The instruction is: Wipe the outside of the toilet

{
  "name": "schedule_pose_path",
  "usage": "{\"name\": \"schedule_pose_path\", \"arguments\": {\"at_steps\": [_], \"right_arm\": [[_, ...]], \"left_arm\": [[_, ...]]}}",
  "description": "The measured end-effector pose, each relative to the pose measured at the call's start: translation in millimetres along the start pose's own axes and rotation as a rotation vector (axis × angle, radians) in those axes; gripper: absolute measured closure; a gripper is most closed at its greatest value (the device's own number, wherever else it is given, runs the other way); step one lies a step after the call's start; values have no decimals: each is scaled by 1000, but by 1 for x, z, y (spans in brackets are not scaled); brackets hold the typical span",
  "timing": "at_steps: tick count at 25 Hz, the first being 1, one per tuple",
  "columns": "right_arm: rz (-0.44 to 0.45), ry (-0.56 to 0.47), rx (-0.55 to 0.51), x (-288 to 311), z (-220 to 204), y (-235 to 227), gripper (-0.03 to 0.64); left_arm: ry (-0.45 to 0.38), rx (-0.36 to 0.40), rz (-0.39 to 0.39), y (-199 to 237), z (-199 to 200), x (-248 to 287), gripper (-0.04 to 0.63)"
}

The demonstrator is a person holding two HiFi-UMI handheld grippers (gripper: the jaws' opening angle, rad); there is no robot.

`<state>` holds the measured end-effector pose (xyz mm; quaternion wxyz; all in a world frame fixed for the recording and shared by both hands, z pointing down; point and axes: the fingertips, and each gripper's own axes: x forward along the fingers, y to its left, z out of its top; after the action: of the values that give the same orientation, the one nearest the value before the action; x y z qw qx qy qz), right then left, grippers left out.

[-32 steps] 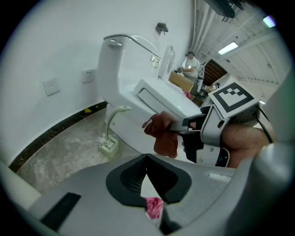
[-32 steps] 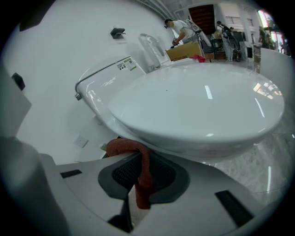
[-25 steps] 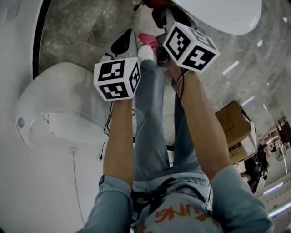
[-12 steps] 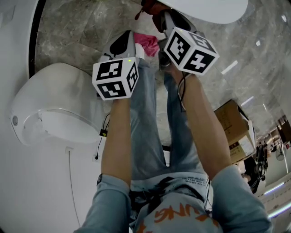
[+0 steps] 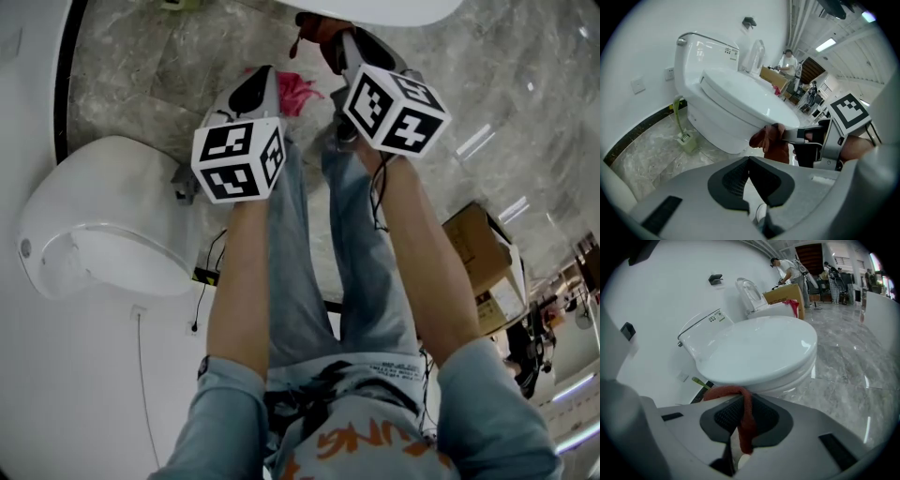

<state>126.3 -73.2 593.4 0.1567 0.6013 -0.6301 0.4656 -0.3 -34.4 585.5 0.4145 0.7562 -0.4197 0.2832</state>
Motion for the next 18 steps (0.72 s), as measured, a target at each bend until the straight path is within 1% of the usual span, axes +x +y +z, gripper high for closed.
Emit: {"name": "schedule_pose_path", "arguments": {"at_steps": [5, 10, 12, 15, 18], "right_arm": [[-37, -31, 13, -23, 12, -40, 565], [-50, -37, 6, -31, 23, -74, 563], [-48, -40, -13, -33, 27, -78, 565], [-27, -44, -25, -38, 25, -76, 565], [-12, -35, -16, -44, 12, -70, 565]], "left_arm": [[12, 18, -8, -29, -7, 7, 601], [14, 35, -30, -63, -10, 18, 601], [9, 18, -34, -69, -12, 21, 601], [5, -22, -20, -66, -15, 21, 600], [13, 12, -12, -61, -16, 17, 601]]}}
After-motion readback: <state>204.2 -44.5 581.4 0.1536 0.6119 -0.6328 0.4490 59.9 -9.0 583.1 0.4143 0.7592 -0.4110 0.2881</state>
